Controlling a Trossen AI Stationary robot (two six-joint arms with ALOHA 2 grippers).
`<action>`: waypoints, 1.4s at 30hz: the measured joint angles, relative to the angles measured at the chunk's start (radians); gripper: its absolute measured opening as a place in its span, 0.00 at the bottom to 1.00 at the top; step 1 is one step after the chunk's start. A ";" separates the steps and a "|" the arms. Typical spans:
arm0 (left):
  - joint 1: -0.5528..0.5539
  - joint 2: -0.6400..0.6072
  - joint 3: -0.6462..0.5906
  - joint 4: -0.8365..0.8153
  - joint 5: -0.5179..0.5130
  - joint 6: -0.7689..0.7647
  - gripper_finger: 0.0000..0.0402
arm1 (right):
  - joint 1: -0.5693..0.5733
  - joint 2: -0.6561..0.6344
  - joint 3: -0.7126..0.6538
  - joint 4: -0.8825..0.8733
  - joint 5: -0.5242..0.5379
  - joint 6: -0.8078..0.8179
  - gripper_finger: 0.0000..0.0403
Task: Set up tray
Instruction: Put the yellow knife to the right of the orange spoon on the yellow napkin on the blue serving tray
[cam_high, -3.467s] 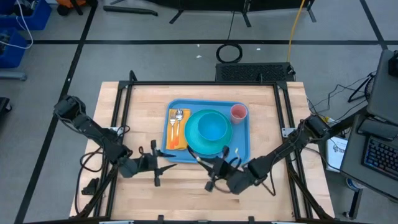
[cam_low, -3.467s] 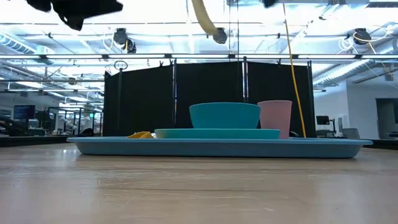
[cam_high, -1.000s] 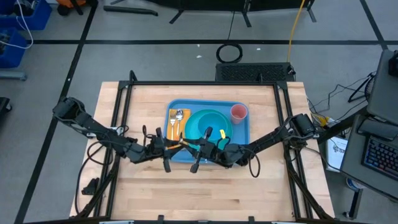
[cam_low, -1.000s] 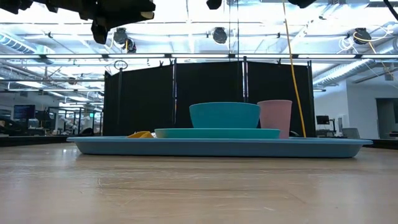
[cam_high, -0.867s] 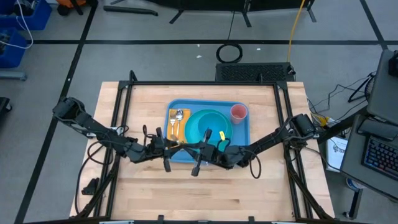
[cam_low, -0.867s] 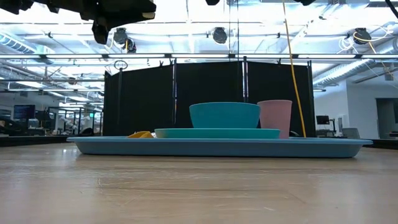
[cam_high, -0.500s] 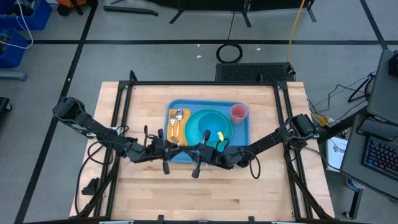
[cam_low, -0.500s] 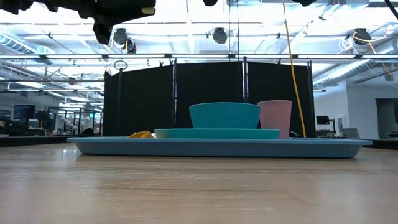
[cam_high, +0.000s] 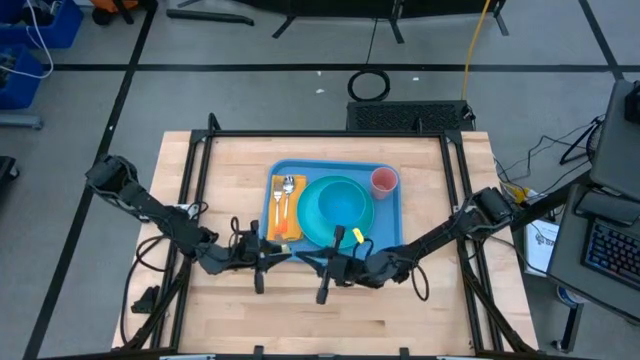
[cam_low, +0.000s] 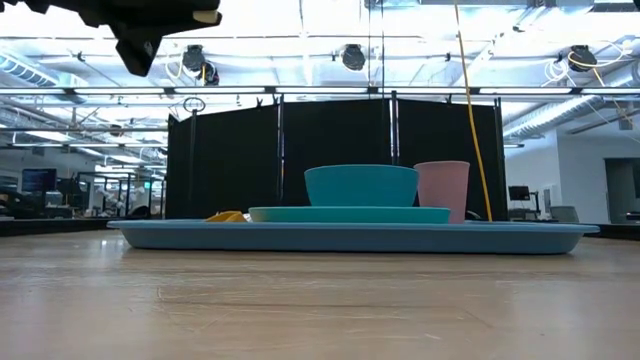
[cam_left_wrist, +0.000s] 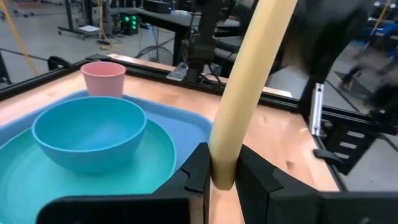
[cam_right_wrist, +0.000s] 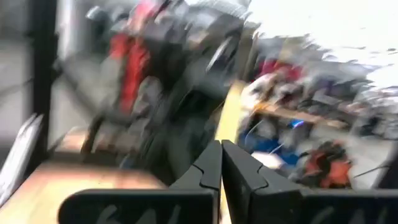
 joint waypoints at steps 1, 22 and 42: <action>-0.008 0.000 0.000 0.000 -0.001 0.000 0.12 | 0.002 -0.020 -0.016 -0.074 -0.049 0.034 0.00; -0.049 0.000 0.000 0.032 -0.035 -0.033 0.12 | -0.099 -0.804 -0.723 -0.101 -0.643 0.359 0.00; 0.023 -0.001 0.000 0.110 0.114 -0.164 0.12 | -0.101 -1.260 -1.190 0.134 -0.591 0.379 0.00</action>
